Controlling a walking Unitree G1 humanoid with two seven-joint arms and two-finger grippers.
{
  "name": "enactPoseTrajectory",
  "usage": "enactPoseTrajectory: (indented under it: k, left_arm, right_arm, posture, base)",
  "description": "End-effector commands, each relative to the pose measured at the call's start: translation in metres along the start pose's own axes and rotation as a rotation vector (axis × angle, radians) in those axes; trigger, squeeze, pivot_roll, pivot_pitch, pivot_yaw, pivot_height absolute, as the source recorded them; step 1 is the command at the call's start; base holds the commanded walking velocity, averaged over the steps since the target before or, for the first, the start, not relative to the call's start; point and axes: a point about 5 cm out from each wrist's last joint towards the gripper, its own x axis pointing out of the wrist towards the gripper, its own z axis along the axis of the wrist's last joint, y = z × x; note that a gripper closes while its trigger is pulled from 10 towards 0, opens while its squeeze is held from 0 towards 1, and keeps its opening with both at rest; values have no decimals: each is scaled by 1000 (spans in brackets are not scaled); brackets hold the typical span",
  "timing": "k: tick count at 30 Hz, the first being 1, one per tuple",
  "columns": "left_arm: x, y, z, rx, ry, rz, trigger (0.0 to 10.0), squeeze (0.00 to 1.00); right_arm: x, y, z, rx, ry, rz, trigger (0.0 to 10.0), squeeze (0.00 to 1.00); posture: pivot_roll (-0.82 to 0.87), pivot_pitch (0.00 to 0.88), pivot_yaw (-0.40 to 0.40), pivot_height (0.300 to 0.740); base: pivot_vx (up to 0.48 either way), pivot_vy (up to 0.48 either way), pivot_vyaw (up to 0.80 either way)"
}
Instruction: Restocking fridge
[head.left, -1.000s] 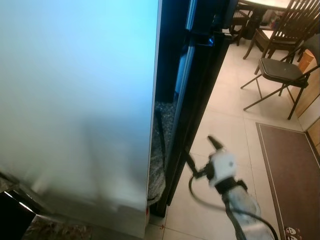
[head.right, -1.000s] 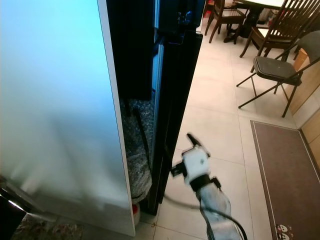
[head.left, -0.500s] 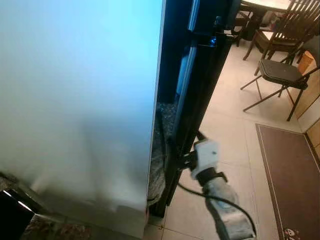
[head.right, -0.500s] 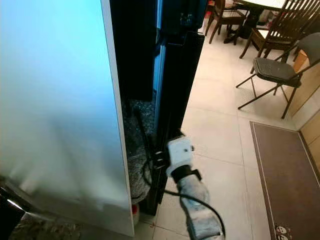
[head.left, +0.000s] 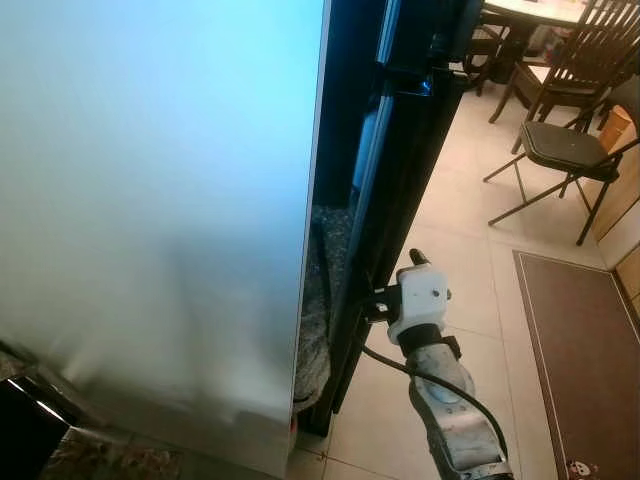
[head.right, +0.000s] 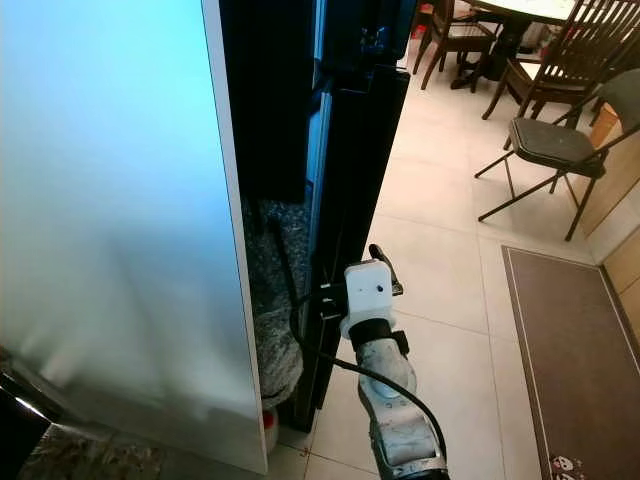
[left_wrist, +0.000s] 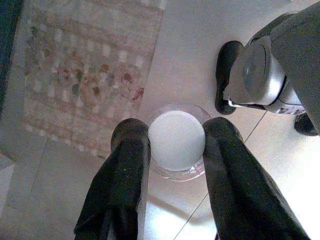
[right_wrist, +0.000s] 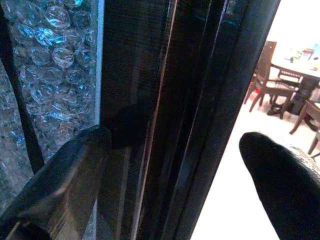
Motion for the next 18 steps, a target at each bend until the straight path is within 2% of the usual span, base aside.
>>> enactPoseTrajectory:
  k: [1,11,18]
  left_arm:
    - [-1,0,-6,5,22,6,10000,0]
    - [-1,0,-6,4,21,3,10000,0]
    - [-1,0,-7,0,21,2,10000,0]
  right_arm:
    - [-3,-4,-2,-5,10,-24,10000,0]
    - [6,8,5,21,-24,51,10000,0]
    - [12,10,7,17,-35,64,10000,0]
  posture:
    - [55,0,-79,740]
    - [62,0,-83,740]
    - [70,0,-88,740]
  base:
    - [0,0,0]
    - [0,0,0]
    - [0,0,0]
